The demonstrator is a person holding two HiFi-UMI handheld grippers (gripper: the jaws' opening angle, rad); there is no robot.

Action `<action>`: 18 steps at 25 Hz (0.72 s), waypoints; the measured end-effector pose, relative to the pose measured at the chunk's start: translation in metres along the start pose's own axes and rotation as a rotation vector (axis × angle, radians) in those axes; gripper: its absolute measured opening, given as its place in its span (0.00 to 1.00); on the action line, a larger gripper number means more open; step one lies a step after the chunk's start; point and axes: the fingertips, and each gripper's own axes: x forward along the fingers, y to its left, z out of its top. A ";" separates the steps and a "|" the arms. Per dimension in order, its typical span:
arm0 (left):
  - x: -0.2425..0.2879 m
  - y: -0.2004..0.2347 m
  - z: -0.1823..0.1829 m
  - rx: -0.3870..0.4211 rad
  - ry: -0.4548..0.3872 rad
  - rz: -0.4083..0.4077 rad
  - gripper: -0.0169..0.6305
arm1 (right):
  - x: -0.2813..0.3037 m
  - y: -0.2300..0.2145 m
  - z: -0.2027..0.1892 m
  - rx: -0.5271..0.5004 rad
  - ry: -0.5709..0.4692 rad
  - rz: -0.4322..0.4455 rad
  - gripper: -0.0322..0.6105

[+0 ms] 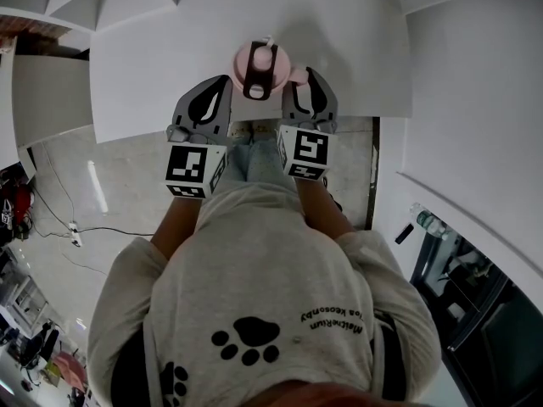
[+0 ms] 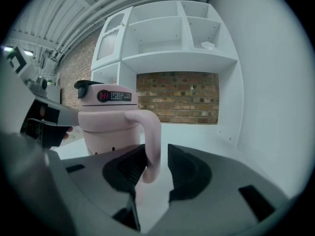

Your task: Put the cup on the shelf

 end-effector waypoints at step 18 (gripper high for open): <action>0.000 0.008 -0.001 0.021 0.018 0.027 0.04 | 0.002 -0.001 0.006 0.148 -0.102 0.023 0.19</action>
